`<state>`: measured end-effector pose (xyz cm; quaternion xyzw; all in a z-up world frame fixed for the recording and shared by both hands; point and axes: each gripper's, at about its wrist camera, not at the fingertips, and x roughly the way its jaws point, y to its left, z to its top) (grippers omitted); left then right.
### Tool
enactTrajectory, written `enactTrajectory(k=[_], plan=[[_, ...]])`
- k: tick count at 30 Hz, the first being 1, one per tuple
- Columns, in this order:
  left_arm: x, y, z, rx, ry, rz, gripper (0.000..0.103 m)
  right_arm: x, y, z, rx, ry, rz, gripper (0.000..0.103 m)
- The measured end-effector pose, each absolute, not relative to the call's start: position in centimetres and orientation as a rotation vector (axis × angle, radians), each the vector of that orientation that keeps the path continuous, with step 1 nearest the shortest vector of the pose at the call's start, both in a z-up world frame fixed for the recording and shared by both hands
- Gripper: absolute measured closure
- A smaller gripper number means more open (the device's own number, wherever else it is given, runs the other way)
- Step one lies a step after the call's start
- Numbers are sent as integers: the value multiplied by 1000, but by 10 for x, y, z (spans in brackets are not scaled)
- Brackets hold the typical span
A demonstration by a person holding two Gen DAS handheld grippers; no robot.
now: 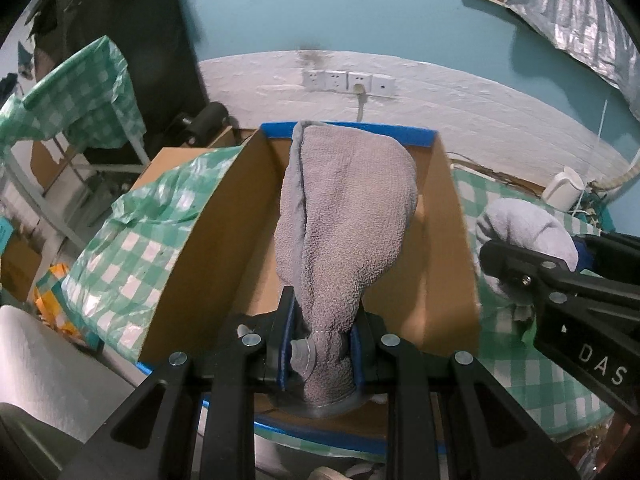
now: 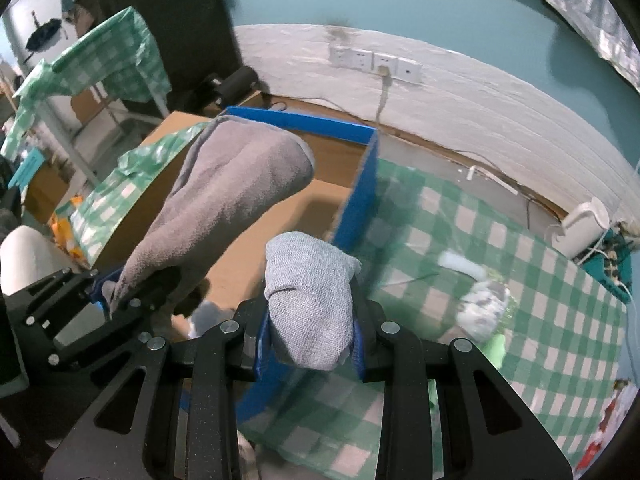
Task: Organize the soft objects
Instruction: 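Lower both socks into the box and open both grippers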
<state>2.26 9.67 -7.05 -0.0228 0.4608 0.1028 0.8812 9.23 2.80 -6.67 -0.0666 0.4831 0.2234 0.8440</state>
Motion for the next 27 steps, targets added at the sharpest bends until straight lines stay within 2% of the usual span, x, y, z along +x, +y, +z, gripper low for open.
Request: enactTrajectory(k=[7,13,15,16,18,21,27], plan=[[21,119,-77,-74,982,231,78,95,60,-77,-163,1043,516,73],[25,131,-91,-65,1032,252,61,94,74,-86,-180,1061,526,68],[25,133,-95,-67,1051,258,60,96,72,-86,-166,1066,522,65],[26,135,-96,-71,1055,265,58,96,72,-87,-162,1068,519,60],[25,137,-96,-76,1052,266,41,96,69,-86,-153,1061,509,50],[24,137,-91,-75,1023,275,32,96,66,-83,-140,1048,497,42],[22,131,-83,-70,988,259,31,94,54,-78,-121,1035,484,37]])
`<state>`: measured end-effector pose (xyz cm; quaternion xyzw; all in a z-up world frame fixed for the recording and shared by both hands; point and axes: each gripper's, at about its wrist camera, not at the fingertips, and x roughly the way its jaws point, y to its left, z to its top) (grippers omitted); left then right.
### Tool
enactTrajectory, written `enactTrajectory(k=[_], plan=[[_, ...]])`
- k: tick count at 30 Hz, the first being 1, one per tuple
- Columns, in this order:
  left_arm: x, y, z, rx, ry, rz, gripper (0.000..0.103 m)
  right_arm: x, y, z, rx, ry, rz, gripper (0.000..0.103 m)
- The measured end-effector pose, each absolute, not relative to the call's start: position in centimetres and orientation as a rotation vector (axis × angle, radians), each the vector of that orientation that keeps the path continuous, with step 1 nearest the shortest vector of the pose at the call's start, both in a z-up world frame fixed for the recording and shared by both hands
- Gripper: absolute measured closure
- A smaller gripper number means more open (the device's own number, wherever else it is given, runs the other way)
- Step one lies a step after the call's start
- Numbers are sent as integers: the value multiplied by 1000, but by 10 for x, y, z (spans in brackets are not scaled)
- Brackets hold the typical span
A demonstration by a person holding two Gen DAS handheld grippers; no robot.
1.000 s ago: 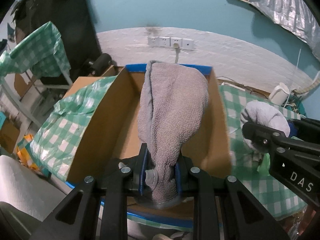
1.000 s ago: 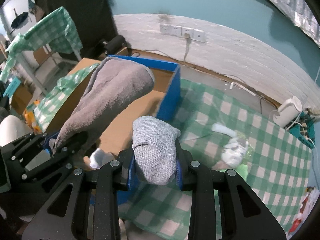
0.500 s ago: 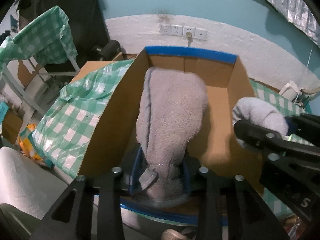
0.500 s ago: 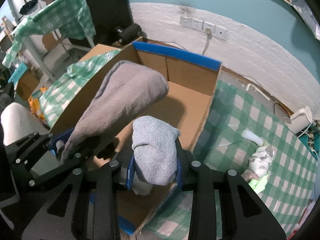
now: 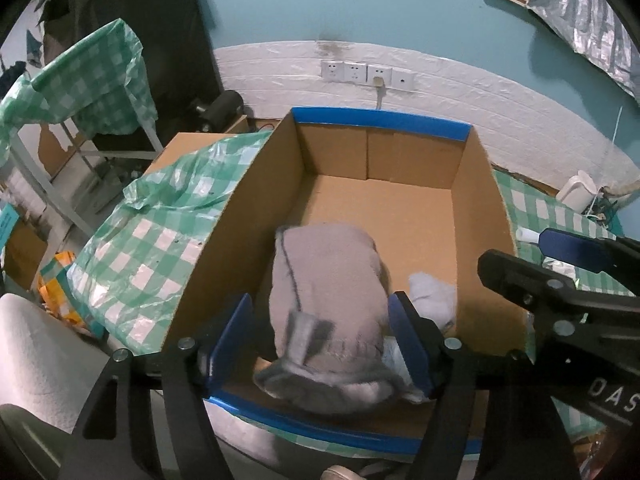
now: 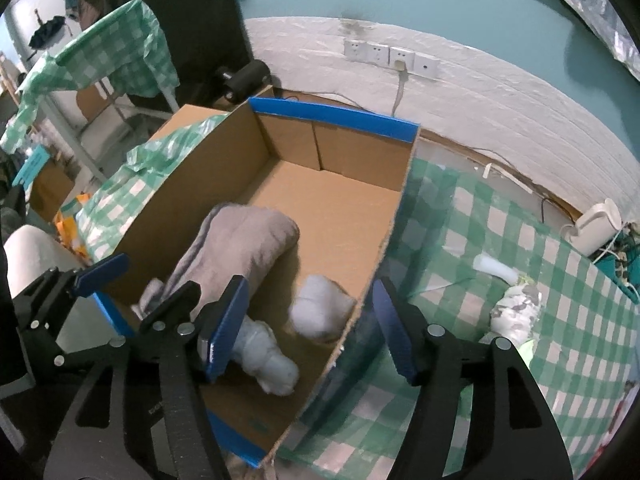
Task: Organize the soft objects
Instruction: 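Lower both socks into the box and open both grippers, then move both grippers back to the table and grasp the lime-green cloth with the right gripper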
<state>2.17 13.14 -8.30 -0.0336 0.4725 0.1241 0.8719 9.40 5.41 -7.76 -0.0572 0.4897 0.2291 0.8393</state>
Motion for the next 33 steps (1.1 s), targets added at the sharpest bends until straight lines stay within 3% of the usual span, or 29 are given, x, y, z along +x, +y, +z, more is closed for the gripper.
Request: enactTrajectory(k=[33], plan=[[18,15,-62,28,919,36,29,70,-109,-83,75,1027,257,37]])
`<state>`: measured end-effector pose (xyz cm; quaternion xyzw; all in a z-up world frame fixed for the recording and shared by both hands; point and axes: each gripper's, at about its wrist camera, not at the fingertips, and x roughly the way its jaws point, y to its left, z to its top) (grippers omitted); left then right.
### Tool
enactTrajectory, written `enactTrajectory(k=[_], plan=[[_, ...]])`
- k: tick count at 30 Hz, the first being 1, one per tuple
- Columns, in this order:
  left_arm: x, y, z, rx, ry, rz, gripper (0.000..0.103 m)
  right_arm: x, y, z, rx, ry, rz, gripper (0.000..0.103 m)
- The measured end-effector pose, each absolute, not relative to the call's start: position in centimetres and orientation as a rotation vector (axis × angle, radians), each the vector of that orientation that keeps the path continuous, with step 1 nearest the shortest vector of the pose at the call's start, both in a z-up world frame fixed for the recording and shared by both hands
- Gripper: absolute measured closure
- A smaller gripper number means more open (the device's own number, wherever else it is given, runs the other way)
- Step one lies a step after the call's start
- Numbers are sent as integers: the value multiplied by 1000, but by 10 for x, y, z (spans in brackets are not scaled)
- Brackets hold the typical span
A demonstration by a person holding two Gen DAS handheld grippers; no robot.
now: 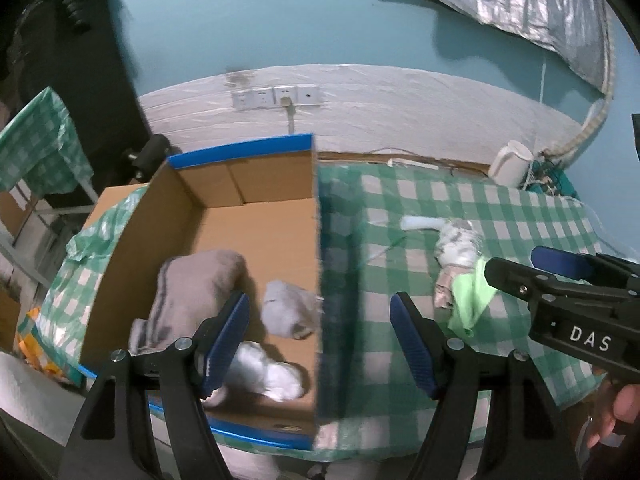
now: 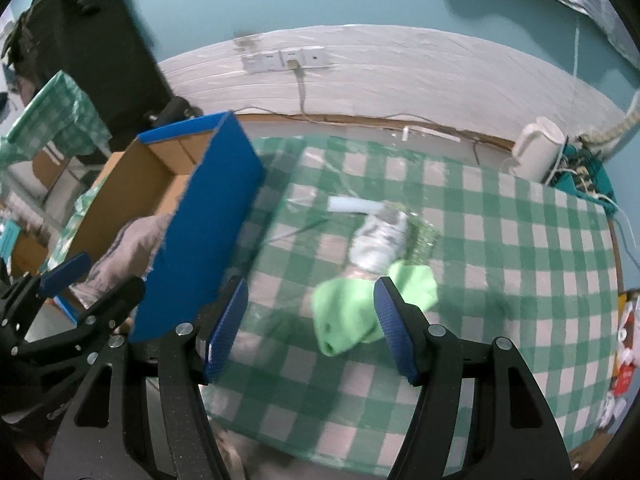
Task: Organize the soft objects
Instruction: 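Move both grippers back to the table and grasp the lime-green cloth with the right gripper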
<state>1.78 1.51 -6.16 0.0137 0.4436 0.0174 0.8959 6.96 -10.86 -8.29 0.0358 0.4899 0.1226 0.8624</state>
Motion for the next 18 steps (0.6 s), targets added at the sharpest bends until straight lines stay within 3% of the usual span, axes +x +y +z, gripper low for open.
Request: enactTrajectory(k=[18], plan=[[31,-50,-110,128,1030,-35,29,69,-155,-121,136,1107,206,36]])
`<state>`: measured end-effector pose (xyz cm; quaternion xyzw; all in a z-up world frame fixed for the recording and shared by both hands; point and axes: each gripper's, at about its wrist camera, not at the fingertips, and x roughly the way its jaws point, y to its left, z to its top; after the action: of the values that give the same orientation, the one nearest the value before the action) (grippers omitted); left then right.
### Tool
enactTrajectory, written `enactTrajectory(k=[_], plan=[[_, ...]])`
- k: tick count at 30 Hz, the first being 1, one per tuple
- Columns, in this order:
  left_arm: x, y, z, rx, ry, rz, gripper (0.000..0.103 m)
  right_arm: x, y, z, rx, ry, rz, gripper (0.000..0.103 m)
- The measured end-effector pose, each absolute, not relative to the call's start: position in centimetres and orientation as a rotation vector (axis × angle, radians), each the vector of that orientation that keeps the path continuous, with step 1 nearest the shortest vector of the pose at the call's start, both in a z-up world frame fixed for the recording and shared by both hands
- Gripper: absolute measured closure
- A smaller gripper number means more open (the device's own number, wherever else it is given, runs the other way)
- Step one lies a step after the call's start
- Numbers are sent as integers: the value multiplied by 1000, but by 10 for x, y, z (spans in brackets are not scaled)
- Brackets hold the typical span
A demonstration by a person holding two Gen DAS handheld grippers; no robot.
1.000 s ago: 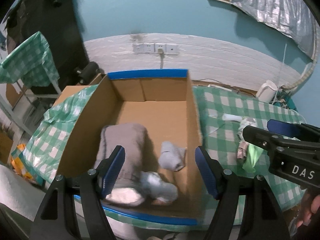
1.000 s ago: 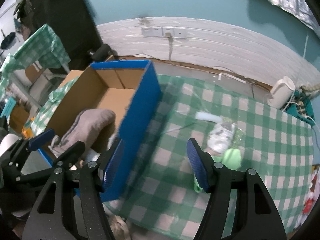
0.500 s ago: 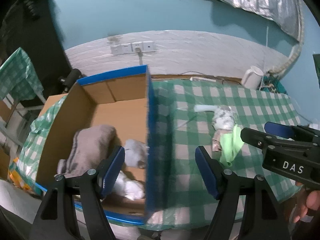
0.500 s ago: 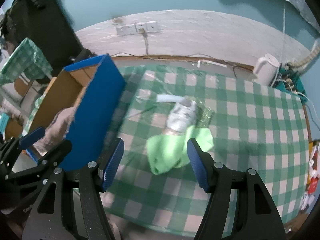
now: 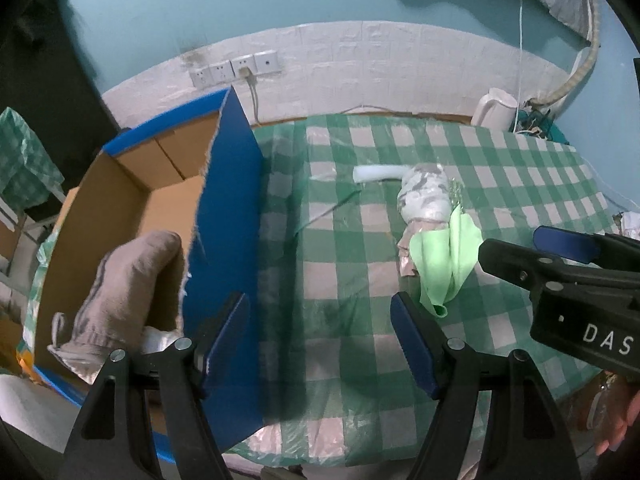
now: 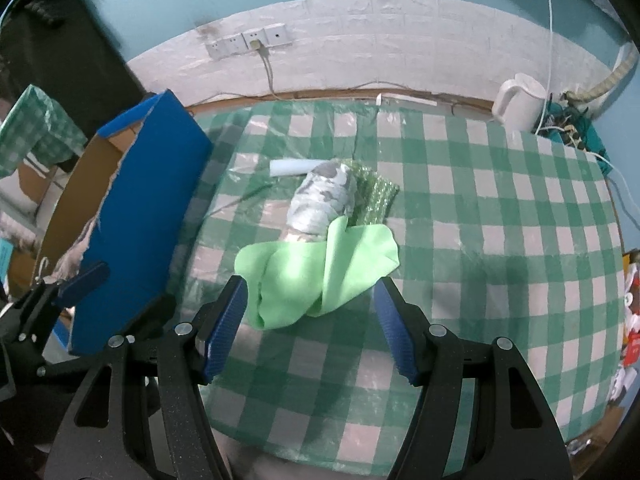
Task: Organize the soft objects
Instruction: 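Move both grippers back to the table and grasp the lime-green cloth with the right gripper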
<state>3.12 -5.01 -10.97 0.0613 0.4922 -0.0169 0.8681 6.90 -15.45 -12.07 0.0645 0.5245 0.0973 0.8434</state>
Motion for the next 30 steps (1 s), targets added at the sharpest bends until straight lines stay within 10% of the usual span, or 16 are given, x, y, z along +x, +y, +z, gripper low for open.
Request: enactTrajectory(k=[30], plan=[[45,-67,-135,149,1051,-22,15,122,-140,-192,175,1229,217,32]])
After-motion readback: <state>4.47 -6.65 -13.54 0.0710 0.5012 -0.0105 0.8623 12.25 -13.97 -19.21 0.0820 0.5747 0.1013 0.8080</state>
